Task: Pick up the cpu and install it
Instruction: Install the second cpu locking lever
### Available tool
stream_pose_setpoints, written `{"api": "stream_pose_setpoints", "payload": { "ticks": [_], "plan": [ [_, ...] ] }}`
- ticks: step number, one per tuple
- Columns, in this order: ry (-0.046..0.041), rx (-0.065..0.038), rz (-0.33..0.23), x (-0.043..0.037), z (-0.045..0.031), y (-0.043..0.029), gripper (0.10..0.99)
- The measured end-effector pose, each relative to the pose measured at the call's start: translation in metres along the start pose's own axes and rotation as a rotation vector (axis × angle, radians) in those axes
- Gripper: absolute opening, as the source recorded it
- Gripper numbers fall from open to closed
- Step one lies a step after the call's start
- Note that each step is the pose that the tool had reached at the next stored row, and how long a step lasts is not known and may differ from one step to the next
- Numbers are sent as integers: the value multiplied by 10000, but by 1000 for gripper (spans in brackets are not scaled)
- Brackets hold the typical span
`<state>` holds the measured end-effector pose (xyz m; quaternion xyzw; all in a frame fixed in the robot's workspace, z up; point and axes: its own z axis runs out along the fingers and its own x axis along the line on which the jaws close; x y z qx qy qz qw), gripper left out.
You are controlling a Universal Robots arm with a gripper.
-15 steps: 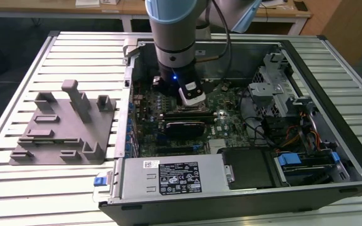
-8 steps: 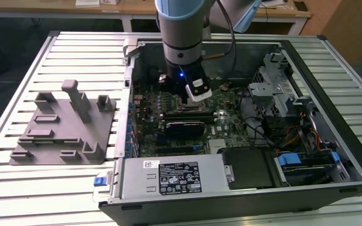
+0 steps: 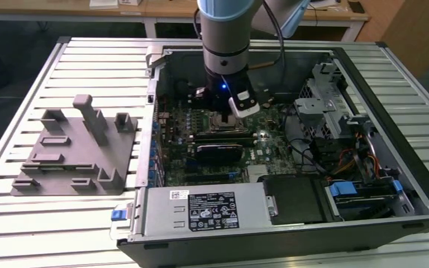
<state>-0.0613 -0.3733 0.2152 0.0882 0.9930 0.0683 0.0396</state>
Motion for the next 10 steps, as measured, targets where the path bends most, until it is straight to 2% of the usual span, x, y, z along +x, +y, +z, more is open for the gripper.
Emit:
{"api": "stream_pose_setpoints", "payload": {
  "ticks": [6, 10],
  "plan": [
    [244, 95, 29, -117, 68, 67, 106],
    [255, 98, 31, -123, 69, 69, 106]
  ]
}}
